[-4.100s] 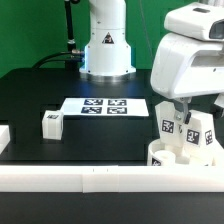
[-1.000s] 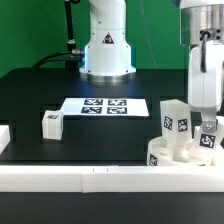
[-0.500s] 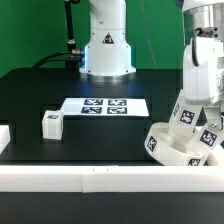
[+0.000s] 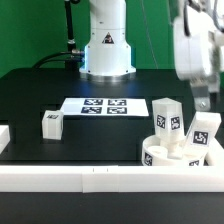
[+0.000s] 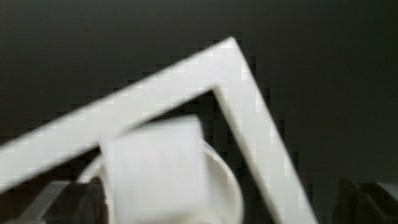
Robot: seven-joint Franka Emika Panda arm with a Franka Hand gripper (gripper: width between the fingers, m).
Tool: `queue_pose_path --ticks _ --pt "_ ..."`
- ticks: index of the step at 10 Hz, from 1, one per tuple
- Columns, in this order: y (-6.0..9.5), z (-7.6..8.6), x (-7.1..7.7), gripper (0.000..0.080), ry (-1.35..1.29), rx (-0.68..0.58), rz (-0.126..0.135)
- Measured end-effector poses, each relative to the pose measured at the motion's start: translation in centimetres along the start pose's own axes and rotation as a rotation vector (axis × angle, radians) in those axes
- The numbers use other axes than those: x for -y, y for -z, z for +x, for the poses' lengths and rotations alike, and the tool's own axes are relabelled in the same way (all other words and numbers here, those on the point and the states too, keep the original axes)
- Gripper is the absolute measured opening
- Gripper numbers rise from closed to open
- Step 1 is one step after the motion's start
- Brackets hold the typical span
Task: Assemble stool
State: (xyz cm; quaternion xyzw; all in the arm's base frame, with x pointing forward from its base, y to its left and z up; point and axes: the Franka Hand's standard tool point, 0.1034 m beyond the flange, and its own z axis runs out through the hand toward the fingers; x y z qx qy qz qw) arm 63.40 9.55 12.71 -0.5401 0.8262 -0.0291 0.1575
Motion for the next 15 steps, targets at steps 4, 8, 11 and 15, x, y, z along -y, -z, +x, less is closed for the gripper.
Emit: queue_pose_path --ticks 4,8,11,15 --pt "1.2 2.4 1.8 0.0648 0.035 -0.006 0.007" --pt "0.9 5.5 1.8 0.0648 0.139 -0.048 0.036" --pt "1.6 13.3 4.1 0.0648 0.347 -0.115 0.037" --pt "1.3 15.2 5.0 0.0648 0.389 -0.139 0.04"
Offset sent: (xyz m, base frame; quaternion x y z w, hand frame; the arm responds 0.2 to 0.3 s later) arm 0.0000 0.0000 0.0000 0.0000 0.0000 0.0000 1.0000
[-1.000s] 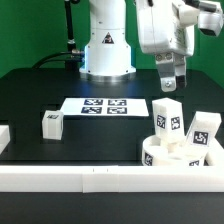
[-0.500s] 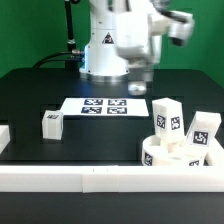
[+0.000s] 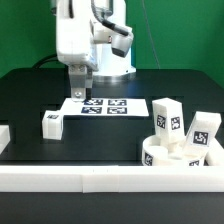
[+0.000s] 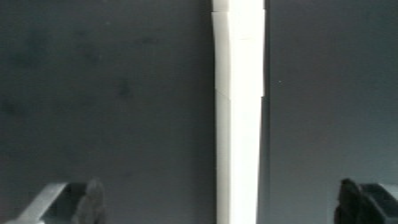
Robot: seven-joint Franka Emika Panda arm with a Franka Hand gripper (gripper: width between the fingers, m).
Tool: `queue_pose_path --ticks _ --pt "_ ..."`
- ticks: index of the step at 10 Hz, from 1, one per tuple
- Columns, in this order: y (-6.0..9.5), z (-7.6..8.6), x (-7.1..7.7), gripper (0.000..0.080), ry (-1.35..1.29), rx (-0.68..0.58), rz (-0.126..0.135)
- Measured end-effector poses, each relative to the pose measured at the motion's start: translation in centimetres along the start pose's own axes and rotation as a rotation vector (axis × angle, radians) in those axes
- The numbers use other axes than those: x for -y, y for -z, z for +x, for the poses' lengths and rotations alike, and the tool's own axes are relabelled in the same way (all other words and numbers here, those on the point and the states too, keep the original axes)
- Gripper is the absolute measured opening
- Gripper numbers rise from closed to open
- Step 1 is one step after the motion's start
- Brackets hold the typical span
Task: Assemble stool
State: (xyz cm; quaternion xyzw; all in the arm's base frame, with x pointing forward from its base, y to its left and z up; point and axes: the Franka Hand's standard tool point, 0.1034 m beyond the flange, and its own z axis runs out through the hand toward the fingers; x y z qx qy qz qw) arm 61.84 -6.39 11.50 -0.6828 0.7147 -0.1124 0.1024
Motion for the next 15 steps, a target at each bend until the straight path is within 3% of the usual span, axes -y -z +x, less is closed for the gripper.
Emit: queue_pose_path --ticks 1,3,4,6,8,12,14,15 --pt "-0.1 -0.2 0.0 0.0648 0.024 -0.004 -0.005" --pt "-0.6 -1.7 0.9 0.0648 0.397 -0.031 -0.064" --pt "-0.7 -1.9 0.8 0.0648 0.499 -0.035 -0.076" --pt "-0.8 -0.8 0.3 0.0648 0.622 -0.048 -0.052" --pt "-0.8 -0.8 0.4 0.0648 0.811 -0.05 -0.061" --pt "-1.3 0.2 -0.2 0.0648 1.291 -0.095 -0.092" --pt "-1.3 2.9 -1.8 0.0648 1.5 -0.054 -0.119" --pt "-1.3 3.1 -1.7 0.0648 1.59 -0.055 -0.126"
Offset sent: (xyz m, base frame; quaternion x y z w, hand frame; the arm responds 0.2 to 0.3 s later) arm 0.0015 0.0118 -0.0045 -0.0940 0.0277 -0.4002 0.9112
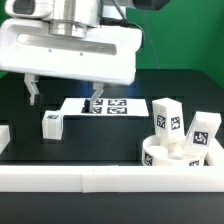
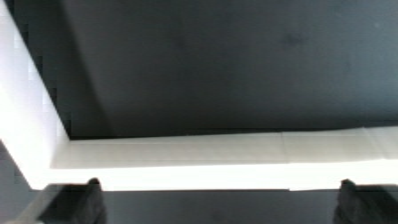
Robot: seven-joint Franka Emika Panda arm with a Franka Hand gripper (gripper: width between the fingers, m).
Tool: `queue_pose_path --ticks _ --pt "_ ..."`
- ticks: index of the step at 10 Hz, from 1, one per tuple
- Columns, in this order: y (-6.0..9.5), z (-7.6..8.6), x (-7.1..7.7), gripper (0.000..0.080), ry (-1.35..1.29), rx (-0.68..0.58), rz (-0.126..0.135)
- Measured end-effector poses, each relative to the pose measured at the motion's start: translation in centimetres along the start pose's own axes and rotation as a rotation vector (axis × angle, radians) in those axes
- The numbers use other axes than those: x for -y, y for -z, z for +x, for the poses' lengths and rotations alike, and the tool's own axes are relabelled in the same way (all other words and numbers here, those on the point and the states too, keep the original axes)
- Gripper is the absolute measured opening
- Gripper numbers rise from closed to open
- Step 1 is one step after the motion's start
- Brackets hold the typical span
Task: Assemble stool
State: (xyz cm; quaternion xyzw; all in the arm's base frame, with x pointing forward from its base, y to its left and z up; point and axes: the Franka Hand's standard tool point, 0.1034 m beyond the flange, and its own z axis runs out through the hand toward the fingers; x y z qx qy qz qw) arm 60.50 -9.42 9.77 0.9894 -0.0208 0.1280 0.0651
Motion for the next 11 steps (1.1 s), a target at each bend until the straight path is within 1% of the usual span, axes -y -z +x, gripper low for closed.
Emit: queue_pose_path --ticks 1,2,3,4,5,6,7,8,9,10,11 --pt "-0.1 -0.1 -0.1 0.0648 0.076 0.003 -0.006" --pt "-0.1 -0.1 -0.3 0.0648 0.074 0.004 -0.007" --pt "-0.3 -0.5 -1.6 0.0648 0.09 0.014 -0.009" --pt "-0.6 -1.1 -3.1 0.0648 0.102 -0.003 -0.032" --pt "-1.2 -2.8 -4.9 0.0648 0.129 0.012 -0.046" --pt "-1.7 -4.2 -6.3 0.0648 0.123 0.017 -0.06" --pt "-2.0 -4.9 -6.6 0.0648 0.114 0.016 -0.068" --pt "-2.1 -5.0 -5.9 0.0648 0.098 0.049 -0.046" --pt "-2.0 -4.8 -6.1 0.0648 0.096 0.041 -0.051" --pt "-2.2 -5.2 -5.8 0.0648 0.076 0.067 -0.039" --pt "-2.4 -5.8 -4.7 0.0648 0.049 0.189 0.004"
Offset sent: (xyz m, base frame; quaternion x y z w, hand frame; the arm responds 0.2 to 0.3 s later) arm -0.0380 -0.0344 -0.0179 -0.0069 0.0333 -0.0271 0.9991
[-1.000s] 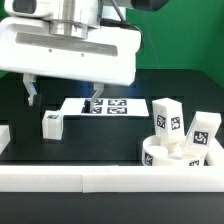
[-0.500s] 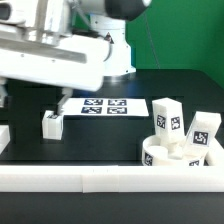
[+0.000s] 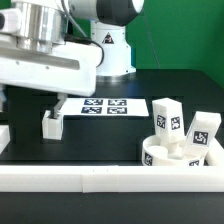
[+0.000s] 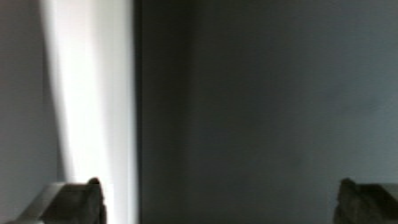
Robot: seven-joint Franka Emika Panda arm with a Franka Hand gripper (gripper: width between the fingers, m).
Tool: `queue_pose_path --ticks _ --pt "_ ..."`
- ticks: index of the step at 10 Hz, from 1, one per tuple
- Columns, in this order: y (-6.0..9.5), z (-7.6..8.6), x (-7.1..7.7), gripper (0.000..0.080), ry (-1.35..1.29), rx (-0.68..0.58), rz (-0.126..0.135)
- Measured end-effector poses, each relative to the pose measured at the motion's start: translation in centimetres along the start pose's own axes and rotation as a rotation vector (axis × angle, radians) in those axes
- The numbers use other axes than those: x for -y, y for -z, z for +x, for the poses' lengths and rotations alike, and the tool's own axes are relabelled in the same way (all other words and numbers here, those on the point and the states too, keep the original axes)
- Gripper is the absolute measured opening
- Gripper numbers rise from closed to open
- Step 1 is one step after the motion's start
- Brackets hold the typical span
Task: Assemble stool
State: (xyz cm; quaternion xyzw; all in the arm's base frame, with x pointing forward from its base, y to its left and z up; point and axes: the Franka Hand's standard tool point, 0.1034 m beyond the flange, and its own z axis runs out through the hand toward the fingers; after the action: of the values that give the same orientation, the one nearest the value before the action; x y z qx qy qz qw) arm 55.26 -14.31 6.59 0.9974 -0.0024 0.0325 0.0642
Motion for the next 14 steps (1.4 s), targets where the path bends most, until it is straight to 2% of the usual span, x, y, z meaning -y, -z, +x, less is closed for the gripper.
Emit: queue_pose_path --ticks 1,3,4,5,6,7,9,10,11,12,14 --pt "0.1 0.5 0.0 0.0648 0.001 0.046 0.009" --pt "-0.5 -1.1 0.2 0.0648 -0.063 0.218 0.042" --pt "-0.4 -1.6 0.2 0.0648 -0.084 0.331 0.045" --pt "-0.5 -1.4 -0.3 0.0648 -0.094 0.394 0.049" --pt "-0.3 -2.5 -0.2 0.0648 -0.119 0.522 0.069" --pt "-0.3 -2.8 -0.4 0.0648 -0.116 0.634 0.072" --pt "-0.5 -2.9 -0.4 0.0648 -0.115 0.785 0.081" --pt "-0.4 -3.3 0.0 0.0648 -0.111 0.866 0.096" --pt "-0.7 -2.1 0.0 0.0648 -0.111 0.814 0.077" --pt "-0.4 -2.2 0.0 0.0648 -0.112 0.81 0.081" --pt "-1.4 -3.0 -0.3 0.0648 -0.13 0.83 0.08"
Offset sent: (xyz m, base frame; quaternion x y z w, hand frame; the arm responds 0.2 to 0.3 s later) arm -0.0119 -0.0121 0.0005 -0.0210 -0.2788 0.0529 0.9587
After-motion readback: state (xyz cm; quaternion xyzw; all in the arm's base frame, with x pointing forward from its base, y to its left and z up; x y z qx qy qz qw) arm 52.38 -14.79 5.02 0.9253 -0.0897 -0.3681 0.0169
